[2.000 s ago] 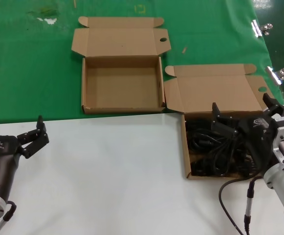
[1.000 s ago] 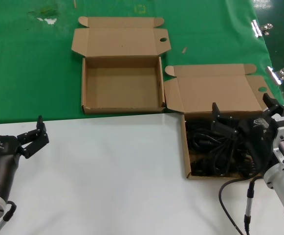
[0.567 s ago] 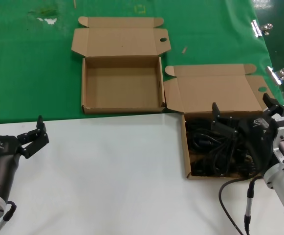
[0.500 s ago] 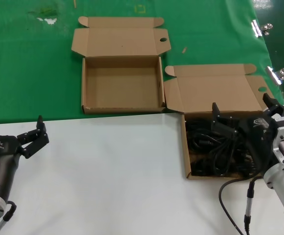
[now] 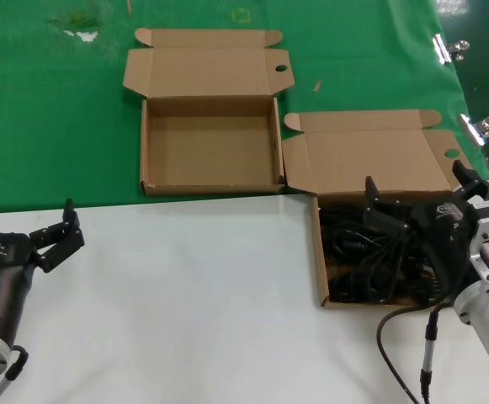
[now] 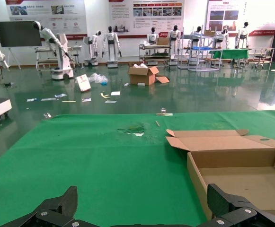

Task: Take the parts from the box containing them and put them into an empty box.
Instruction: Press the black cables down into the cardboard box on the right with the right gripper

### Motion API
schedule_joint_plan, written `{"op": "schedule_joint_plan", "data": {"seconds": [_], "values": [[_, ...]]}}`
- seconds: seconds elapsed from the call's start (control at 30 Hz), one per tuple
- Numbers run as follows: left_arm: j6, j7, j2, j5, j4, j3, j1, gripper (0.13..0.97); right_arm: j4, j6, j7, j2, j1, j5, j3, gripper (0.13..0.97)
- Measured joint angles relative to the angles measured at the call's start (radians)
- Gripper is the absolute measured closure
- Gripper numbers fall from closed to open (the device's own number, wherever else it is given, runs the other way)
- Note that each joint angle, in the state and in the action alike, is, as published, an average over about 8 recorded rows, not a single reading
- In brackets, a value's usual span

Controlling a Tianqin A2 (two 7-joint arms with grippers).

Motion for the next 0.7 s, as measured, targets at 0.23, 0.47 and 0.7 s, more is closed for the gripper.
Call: {"op": "schedule_joint_plan", "data": {"seconds": [0.23, 0.47, 0.7], "values": [[0.000, 0.000, 0.000, 0.000, 0.000, 0.000, 0.000, 0.132, 0.000, 0.000, 0.000, 0.000, 0.000, 0.000, 0.000, 0.129], [0.000, 0.000, 0.000, 0.000, 0.000, 0.000, 0.000, 0.132, 0.000, 0.000, 0.000, 0.000, 0.000, 0.000, 0.000, 0.129], [0.000, 0.000, 0.000, 0.000, 0.000, 0.000, 0.000, 0.132, 0.000, 0.000, 0.000, 0.000, 0.000, 0.000, 0.000, 0.129]]}}
